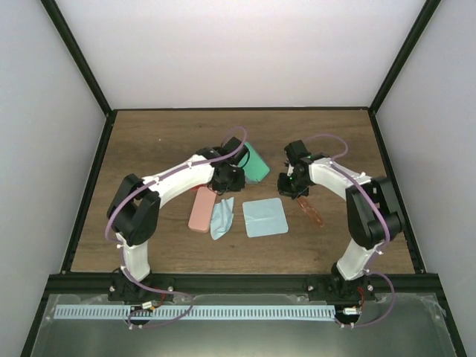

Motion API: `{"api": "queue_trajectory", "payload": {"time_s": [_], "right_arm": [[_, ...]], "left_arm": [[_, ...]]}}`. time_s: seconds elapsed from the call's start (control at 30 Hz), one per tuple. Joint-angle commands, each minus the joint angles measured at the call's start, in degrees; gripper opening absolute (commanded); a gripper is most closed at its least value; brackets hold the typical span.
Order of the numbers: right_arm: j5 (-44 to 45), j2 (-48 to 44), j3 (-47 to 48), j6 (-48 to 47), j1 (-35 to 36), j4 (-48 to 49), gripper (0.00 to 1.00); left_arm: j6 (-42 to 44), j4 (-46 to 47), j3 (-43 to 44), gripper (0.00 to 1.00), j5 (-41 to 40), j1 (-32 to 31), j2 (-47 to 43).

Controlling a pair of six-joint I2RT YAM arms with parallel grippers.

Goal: Organize the sunglasses
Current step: Adjust the glasses cleaning cloth at the center of the board.

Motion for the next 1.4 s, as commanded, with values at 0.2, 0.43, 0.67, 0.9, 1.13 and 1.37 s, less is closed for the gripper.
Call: {"api": "queue_trajectory", "payload": {"time_s": [0.2, 0.43, 0.67, 0.9, 1.13, 1.37], "right_arm": [[5.9, 6.5, 5.0, -0.8, 0.3, 1.6, 0.22], [6.6, 8.3, 6.3, -1.0, 1.9, 1.5, 0.22], [7.0, 9.7, 6.3, -0.7, 3.9, 1.7, 0.19], [7.4, 11.3, 5.0, -0.8, 4.9, 1.9, 0.22], [7.3, 9.0, 2.9, -0.4, 5.5, 1.6, 0.22], [7.2, 7.1, 1.2, 0.0, 5.6, 1.8, 0.28]], "left_arm": [[-5.4, 0.2, 3.7, 0.41, -3.6, -3.5, 6.9], [-5.7, 0.1, 4.2, 0.28, -3.6, -3.5, 9.2], [-5.6, 0.5, 4.7, 0.18, -2.3, -3.5, 11.5], [-5.7, 0.7, 4.1, 0.21, -2.2, -3.5, 11.1], [-5.7, 0.6, 3.7, 0.22, -2.4, -3.5, 10.6], [-5.8, 1.1, 3.0, 0.22, -1.8, -3.5, 10.5]]}}
